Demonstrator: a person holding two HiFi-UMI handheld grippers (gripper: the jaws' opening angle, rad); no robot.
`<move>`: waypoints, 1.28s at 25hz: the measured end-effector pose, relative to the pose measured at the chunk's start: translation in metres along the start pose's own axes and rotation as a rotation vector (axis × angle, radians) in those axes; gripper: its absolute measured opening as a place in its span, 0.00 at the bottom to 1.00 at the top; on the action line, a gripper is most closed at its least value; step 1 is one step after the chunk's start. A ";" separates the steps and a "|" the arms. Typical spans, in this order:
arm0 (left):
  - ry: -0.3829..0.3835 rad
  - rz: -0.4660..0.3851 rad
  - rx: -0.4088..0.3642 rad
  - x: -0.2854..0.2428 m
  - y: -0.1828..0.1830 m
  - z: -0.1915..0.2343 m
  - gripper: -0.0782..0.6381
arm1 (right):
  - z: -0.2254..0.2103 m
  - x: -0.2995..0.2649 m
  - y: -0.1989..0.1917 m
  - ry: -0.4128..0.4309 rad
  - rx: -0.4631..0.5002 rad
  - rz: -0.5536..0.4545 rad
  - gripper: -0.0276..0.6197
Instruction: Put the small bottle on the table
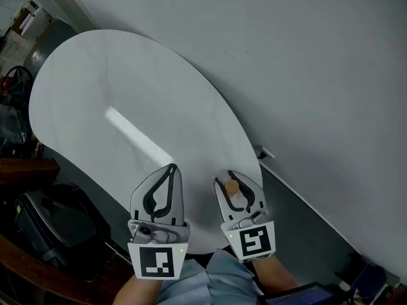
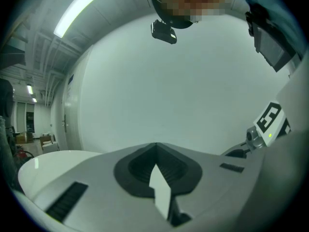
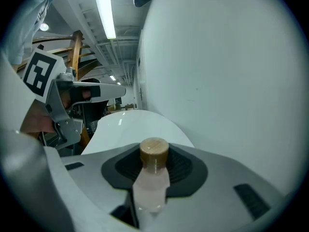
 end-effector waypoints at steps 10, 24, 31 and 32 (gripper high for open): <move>0.012 0.070 0.018 -0.003 -0.015 0.002 0.11 | 0.011 -0.010 -0.026 0.046 0.014 0.043 0.23; 0.041 0.083 0.004 -0.003 -0.019 0.004 0.11 | 0.026 -0.009 -0.052 0.171 0.170 0.203 0.23; 0.062 0.068 0.000 0.002 -0.015 0.005 0.11 | 0.020 -0.012 -0.042 0.168 0.175 0.149 0.32; 0.065 0.058 0.002 0.003 -0.013 0.005 0.11 | 0.020 -0.011 -0.040 0.167 0.175 0.138 0.33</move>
Point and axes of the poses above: the fingertips, and each gripper's own axes: x backward along the fingers, z to its left, y out of its top, the point moved 5 cm from there along x, backward along the fingers, and after that the axes turned 9 degrees about x, right-handed, at the moved point
